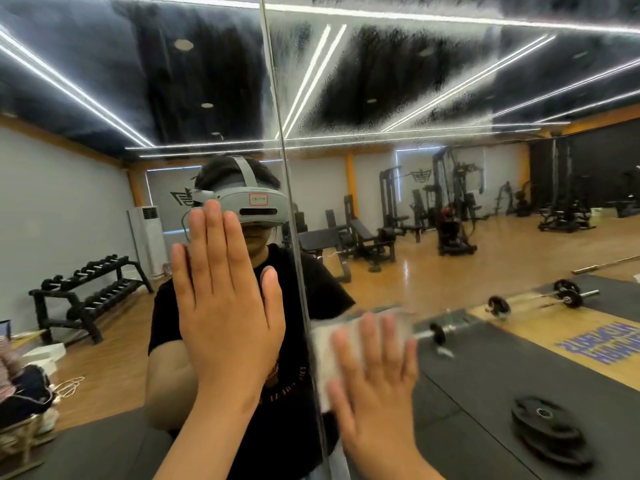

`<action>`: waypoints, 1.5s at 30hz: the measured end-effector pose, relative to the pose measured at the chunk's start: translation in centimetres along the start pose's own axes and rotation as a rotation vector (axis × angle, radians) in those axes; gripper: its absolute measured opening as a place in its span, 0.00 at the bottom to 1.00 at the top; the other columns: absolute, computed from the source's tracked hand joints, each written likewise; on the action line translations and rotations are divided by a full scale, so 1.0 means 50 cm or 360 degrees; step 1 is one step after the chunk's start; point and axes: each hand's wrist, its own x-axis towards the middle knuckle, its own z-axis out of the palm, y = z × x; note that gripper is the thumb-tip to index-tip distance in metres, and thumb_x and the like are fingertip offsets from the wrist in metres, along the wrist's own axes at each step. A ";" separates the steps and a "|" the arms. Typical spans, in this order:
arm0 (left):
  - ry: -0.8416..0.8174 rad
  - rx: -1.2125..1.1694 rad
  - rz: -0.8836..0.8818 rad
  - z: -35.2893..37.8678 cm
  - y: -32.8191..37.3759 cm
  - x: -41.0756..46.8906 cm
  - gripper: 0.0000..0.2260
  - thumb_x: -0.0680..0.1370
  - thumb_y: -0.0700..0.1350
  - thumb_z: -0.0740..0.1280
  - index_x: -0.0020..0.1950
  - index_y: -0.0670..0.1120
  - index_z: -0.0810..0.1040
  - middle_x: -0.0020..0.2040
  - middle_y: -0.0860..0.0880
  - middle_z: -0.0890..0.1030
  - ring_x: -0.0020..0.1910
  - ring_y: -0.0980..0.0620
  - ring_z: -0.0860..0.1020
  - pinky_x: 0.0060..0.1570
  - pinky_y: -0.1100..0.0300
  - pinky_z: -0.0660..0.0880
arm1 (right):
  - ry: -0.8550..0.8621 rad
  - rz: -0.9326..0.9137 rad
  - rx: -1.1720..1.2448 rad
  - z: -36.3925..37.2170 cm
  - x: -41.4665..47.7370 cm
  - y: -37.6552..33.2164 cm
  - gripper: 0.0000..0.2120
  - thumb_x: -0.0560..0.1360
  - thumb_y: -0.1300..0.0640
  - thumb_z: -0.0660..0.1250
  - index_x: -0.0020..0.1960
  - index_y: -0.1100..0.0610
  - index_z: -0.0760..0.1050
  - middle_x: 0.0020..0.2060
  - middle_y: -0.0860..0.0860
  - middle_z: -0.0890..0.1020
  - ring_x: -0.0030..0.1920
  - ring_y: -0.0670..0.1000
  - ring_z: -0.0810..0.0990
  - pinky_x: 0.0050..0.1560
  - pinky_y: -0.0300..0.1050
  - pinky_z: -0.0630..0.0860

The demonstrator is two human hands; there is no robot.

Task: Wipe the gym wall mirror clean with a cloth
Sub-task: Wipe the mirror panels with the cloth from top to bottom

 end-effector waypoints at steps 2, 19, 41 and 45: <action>-0.0010 -0.0003 0.0008 -0.001 -0.004 -0.002 0.32 0.82 0.49 0.54 0.81 0.39 0.44 0.81 0.41 0.46 0.81 0.44 0.45 0.78 0.47 0.42 | -0.0018 -0.0166 -0.0031 0.001 -0.003 -0.024 0.26 0.84 0.43 0.45 0.81 0.47 0.50 0.81 0.54 0.52 0.80 0.59 0.50 0.77 0.61 0.43; -0.0024 -0.0264 -0.0076 -0.018 0.054 -0.086 0.28 0.82 0.48 0.51 0.81 0.40 0.51 0.81 0.42 0.52 0.81 0.48 0.48 0.79 0.50 0.43 | 0.0046 -0.0926 -0.0315 -0.125 0.361 0.012 0.30 0.83 0.44 0.46 0.80 0.59 0.54 0.79 0.56 0.56 0.80 0.54 0.53 0.78 0.55 0.44; 0.0062 -0.0365 -0.0049 0.031 0.051 -0.136 0.27 0.81 0.48 0.48 0.79 0.36 0.57 0.81 0.41 0.55 0.81 0.48 0.50 0.79 0.47 0.46 | 0.0206 -0.1149 -0.0117 -0.067 0.270 0.037 0.26 0.83 0.42 0.49 0.80 0.47 0.56 0.80 0.55 0.55 0.80 0.56 0.51 0.78 0.60 0.46; 0.0103 -0.0225 -0.0009 0.039 0.045 -0.137 0.27 0.83 0.50 0.46 0.81 0.41 0.54 0.82 0.45 0.52 0.80 0.53 0.47 0.79 0.54 0.42 | 0.0358 -0.1046 -0.0033 -0.045 0.248 0.025 0.26 0.83 0.44 0.50 0.79 0.47 0.60 0.79 0.56 0.59 0.79 0.57 0.54 0.77 0.62 0.50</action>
